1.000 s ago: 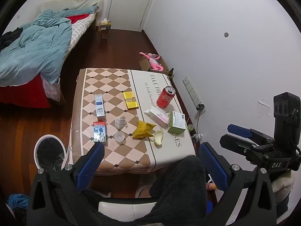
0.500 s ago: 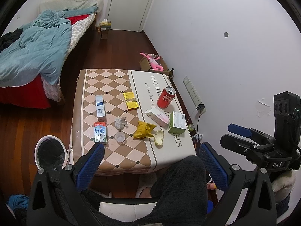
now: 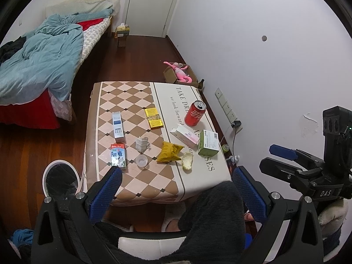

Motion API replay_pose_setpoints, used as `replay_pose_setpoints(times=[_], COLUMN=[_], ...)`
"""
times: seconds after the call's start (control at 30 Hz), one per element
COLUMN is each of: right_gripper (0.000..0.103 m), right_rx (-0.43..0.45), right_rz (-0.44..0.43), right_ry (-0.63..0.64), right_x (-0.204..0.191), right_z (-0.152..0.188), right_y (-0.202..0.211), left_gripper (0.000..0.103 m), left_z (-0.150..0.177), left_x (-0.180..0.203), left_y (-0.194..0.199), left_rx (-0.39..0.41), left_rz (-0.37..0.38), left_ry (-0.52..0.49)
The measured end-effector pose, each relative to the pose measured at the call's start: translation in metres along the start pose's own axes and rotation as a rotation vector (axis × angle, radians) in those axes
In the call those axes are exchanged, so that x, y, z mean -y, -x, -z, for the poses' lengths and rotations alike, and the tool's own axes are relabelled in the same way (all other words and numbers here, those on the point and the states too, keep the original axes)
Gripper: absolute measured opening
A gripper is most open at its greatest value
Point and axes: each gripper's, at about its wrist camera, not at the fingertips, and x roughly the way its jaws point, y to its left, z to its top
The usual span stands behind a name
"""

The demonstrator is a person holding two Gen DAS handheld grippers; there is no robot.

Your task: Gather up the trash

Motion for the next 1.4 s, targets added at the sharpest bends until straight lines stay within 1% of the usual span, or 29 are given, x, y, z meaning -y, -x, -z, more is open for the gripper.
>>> replay_pose_setpoints(times=[0.07,0.33,1.4], right_gripper=[0.103,0.103,0.103], right_rx=[0.001,0.0,-0.003], right_rz=[0.0,0.002,0.006], right_ry=[-0.001,-0.004,-0.002], right_x=[0.007,0.013,0.009], right_z=[0.007,0.009,0.008], right_y=[0.0,-0.001,0.0], left_gripper=[0.103,0.103,0.103], left_z=[0.001,-0.005,-0.005], left_x=[-0.001,0.002,0.004], left_y=[0.0,-0.001,-0.001], left_rx=[-0.002,-0.004,-0.003], left_rz=[0.003,0.006,0.006], left_ry=[0.001,-0.002,-0.002])
